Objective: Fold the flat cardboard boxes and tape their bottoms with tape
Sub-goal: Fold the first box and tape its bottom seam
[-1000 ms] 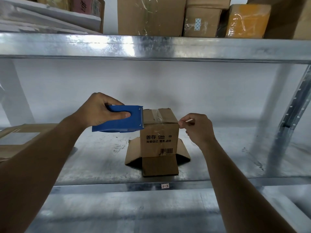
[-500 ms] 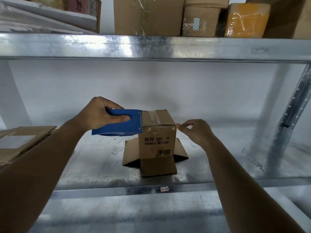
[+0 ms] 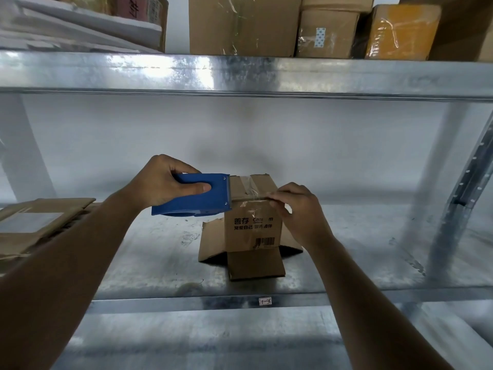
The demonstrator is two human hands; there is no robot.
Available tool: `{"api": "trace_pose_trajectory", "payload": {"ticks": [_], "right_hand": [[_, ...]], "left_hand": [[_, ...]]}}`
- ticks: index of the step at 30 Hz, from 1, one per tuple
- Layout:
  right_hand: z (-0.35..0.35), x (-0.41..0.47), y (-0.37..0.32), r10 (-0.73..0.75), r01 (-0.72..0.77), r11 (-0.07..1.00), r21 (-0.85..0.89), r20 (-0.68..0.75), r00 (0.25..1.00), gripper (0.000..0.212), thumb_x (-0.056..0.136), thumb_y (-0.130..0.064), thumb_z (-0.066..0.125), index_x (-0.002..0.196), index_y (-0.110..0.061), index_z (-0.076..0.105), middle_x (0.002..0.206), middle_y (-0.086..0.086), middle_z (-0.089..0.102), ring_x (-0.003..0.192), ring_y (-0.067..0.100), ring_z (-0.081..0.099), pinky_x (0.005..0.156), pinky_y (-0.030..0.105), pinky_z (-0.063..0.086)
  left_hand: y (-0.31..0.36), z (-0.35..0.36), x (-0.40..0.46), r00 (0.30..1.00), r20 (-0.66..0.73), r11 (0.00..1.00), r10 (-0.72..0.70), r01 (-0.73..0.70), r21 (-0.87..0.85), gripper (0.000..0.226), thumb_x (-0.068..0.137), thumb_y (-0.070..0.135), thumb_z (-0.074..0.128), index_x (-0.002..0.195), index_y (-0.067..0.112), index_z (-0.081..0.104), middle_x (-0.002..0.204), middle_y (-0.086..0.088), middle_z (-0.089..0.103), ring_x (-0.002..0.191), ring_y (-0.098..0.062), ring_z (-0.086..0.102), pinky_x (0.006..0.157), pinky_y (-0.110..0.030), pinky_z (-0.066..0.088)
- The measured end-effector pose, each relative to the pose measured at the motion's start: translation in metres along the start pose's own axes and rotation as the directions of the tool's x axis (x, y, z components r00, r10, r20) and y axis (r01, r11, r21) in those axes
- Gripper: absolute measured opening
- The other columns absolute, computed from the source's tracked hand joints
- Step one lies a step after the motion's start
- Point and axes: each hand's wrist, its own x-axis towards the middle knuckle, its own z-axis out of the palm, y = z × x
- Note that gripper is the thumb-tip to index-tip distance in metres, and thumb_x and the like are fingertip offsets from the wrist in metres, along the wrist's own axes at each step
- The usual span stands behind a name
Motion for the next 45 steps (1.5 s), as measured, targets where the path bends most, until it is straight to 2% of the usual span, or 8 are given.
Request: {"api": "trace_pose_trajectory", "payload": {"ticks": [5, 12, 19, 26, 31, 36, 42, 45], "right_hand": [[0.003, -0.003, 0.0, 0.031, -0.031, 0.999, -0.021, 0.016, 0.999, 0.023, 0.094, -0.006, 0.071, 0.116, -0.009, 0.078, 0.105, 0.001, 0.068, 0.098, 0.023, 0.062, 0.078, 0.041, 0.058], [0.014, 0.013, -0.031, -0.122, 0.121, 0.99, -0.078, 0.002, 0.993, 0.021, 0.096, -0.023, 0.073, 0.116, -0.019, 0.079, 0.113, -0.004, 0.073, 0.099, 0.017, 0.064, 0.088, 0.038, 0.053], [0.03, 0.001, -0.032, -0.003, 0.003, 1.0, -0.018, 0.003, 1.0, 0.026, 0.099, -0.02, 0.07, 0.125, -0.023, 0.075, 0.128, -0.006, 0.073, 0.122, 0.013, 0.067, 0.096, 0.042, 0.06], [0.032, 0.0, -0.037, 0.133, -0.133, 0.991, 0.0, 0.018, 0.991, 0.027, 0.099, -0.014, 0.069, 0.12, -0.028, 0.077, 0.123, -0.012, 0.074, 0.117, 0.01, 0.069, 0.095, 0.039, 0.06], [0.027, 0.017, -0.054, 0.195, -0.185, 0.979, -0.09, 0.116, 0.974, 0.018, 0.101, -0.027, 0.061, 0.112, -0.033, 0.073, 0.109, -0.015, 0.071, 0.095, 0.008, 0.067, 0.078, 0.034, 0.06], [0.034, 0.023, -0.065, 0.051, -0.018, 0.988, -0.155, 0.215, 0.975, 0.034, 0.102, -0.041, 0.061, 0.136, -0.034, 0.063, 0.139, -0.013, 0.063, 0.13, 0.012, 0.056, 0.113, 0.047, 0.044], [0.047, 0.004, -0.055, 0.089, -0.08, 0.992, -0.098, 0.095, 0.992, 0.025, 0.1, -0.037, 0.066, 0.123, -0.034, 0.075, 0.13, -0.013, 0.07, 0.121, 0.007, 0.062, 0.1, 0.039, 0.053], [0.05, 0.003, -0.058, 0.141, -0.132, 0.985, -0.114, 0.079, 0.987, 0.024, 0.099, -0.035, 0.068, 0.122, -0.035, 0.075, 0.129, -0.013, 0.071, 0.121, 0.008, 0.063, 0.104, 0.036, 0.049]], "left_hand": [[0.002, 0.004, -0.002, 1.0, 0.013, 1.0, 0.007, -0.008, 0.005, 0.025, 0.081, 0.034, 0.084, 0.104, 0.024, 0.083, 0.093, 0.013, 0.08, 0.082, -0.009, 0.076, 0.072, -0.036, 0.065], [0.005, 0.001, -0.002, 1.0, 0.015, 1.0, 0.025, -0.025, -0.01, 0.032, 0.078, 0.04, 0.082, 0.104, 0.023, 0.083, 0.094, 0.013, 0.08, 0.083, -0.01, 0.076, 0.074, -0.039, 0.065], [0.0, 0.004, -0.008, 1.0, 0.01, 0.999, 0.024, -0.024, -0.026, 0.032, 0.079, 0.039, 0.081, 0.106, 0.022, 0.082, 0.096, 0.013, 0.08, 0.084, -0.011, 0.076, 0.076, -0.039, 0.065], [-0.016, -0.007, -0.019, 1.0, -0.026, 0.999, 0.007, -0.008, -0.041, 0.034, 0.077, 0.036, 0.083, 0.108, 0.021, 0.082, 0.097, 0.012, 0.08, 0.087, -0.01, 0.077, 0.08, -0.038, 0.065], [-0.013, -0.006, -0.021, 1.0, -0.012, 0.999, 0.028, -0.028, -0.018, 0.03, 0.078, 0.035, 0.085, 0.105, 0.022, 0.083, 0.095, 0.013, 0.08, 0.085, -0.009, 0.076, 0.076, -0.035, 0.064], [-0.017, 0.0, -0.023, 0.999, -0.028, 1.0, 0.022, -0.022, -0.006, 0.021, 0.08, 0.028, 0.087, 0.101, 0.023, 0.084, 0.092, 0.013, 0.08, 0.084, -0.011, 0.076, 0.076, -0.038, 0.064], [-0.026, 0.001, -0.035, 0.998, -0.056, 0.999, 0.011, -0.014, -0.048, 0.02, 0.081, 0.024, 0.087, 0.098, 0.034, 0.081, 0.092, 0.018, 0.079, 0.084, -0.006, 0.076, 0.074, -0.024, 0.061], [-0.038, -0.009, -0.043, 0.997, -0.053, 0.999, -0.053, 0.052, -0.008, 0.021, 0.079, 0.029, 0.088, 0.1, 0.029, 0.083, 0.091, 0.015, 0.08, 0.085, -0.009, 0.076, 0.079, -0.038, 0.063]]}}
